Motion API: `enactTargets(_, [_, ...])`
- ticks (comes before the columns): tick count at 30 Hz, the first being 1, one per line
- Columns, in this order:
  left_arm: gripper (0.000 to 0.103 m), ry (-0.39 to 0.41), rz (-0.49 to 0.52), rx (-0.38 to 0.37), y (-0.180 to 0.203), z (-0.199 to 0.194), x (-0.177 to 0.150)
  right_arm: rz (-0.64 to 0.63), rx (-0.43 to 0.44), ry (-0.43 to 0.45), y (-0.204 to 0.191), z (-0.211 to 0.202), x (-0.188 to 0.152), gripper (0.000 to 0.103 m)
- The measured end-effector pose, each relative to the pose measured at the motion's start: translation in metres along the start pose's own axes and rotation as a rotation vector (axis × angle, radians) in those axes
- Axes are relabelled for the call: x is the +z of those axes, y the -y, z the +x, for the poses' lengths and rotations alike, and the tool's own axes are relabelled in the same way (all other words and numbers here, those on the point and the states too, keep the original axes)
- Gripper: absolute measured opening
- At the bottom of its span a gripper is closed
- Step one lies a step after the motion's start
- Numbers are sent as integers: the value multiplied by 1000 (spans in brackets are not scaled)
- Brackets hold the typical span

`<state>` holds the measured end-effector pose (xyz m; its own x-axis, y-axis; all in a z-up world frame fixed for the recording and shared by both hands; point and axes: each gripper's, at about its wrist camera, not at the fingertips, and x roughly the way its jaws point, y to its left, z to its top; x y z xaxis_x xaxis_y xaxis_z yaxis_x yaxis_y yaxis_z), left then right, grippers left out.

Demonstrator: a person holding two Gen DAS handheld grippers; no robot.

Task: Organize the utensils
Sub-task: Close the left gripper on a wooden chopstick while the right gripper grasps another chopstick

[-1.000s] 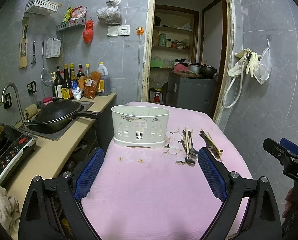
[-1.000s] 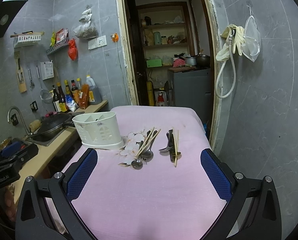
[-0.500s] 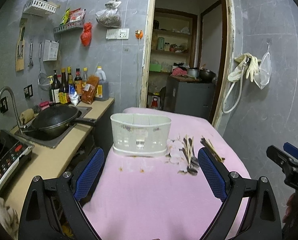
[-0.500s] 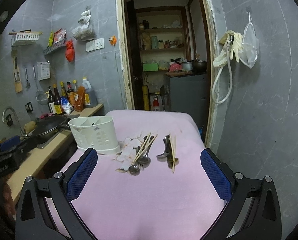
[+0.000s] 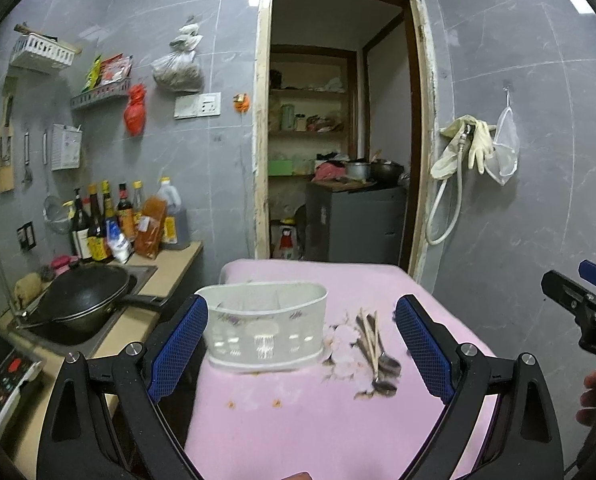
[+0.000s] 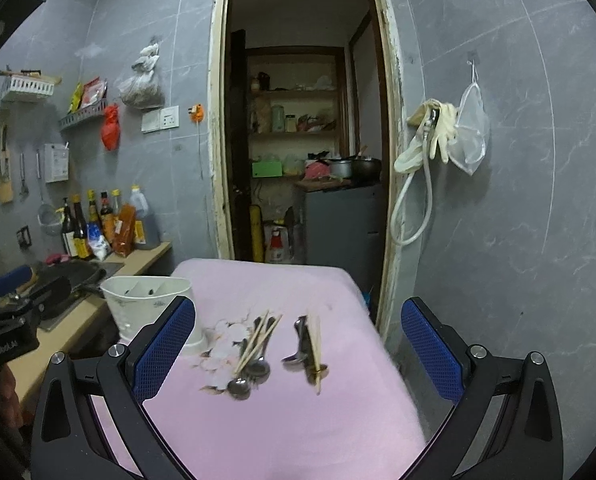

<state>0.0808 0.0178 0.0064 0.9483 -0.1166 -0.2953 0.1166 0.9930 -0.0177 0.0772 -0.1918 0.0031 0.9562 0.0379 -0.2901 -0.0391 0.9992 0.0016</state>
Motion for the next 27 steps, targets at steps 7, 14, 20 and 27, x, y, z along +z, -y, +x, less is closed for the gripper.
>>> enactTargets(7, [92, -22, 2, -34, 18, 38, 7, -27, 5, -43, 17, 36, 7, 103])
enactTargets(14, [92, -124, 31, -81, 39, 91, 0, -32, 83, -165, 46, 106, 3, 103])
enactTargets(20, [92, -235, 45, -72, 61, 151, -12, 4, 117, -269, 72, 160, -10, 95])
enactTargets(27, [76, -339, 26, -62, 77, 224, -28, 21, 167, -414, 92, 224, -31, 74])
